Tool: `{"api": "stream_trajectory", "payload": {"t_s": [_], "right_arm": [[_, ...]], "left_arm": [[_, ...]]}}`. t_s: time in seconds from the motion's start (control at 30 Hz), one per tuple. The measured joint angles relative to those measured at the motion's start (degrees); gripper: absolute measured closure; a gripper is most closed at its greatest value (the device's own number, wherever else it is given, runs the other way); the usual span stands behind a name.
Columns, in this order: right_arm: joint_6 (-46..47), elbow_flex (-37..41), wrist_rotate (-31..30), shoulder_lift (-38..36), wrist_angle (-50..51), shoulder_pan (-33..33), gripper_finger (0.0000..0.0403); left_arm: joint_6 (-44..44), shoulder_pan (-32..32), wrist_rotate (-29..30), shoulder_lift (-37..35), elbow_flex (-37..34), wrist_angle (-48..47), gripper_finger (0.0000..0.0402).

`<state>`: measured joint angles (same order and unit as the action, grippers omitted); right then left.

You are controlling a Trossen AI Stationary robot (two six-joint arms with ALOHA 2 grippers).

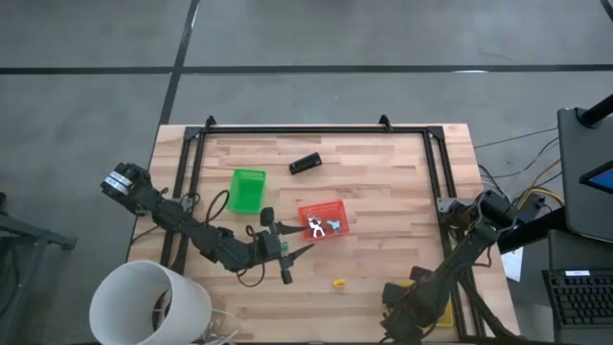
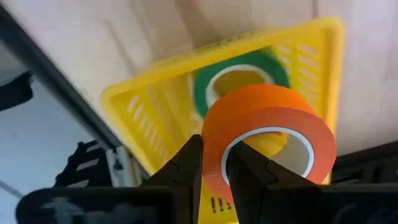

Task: Pick and place Stapler, Stapler remover, tape
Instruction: Put the orange tape into the yellow bin, then put the green stapler into the green bin

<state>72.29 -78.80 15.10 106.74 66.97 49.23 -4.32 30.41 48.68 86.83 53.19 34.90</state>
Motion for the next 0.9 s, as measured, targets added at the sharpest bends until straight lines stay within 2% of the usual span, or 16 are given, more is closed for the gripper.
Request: {"api": "stream_trajectory", "payload": {"t_s": [0.37,0.9], "right_arm": [[1.88,0.26,-2.06,-0.09,-0.11,-0.88,0.0302],[3.77,0.30,-0.56,-0.80,2.14,-0.88,0.0183]], "left_arm": [[1.02,0.00,0.02,0.02,0.00,-1.25,0.0200],[1.32,-0.04,0.02,0.02,0.00,-1.58,0.0200]]}}
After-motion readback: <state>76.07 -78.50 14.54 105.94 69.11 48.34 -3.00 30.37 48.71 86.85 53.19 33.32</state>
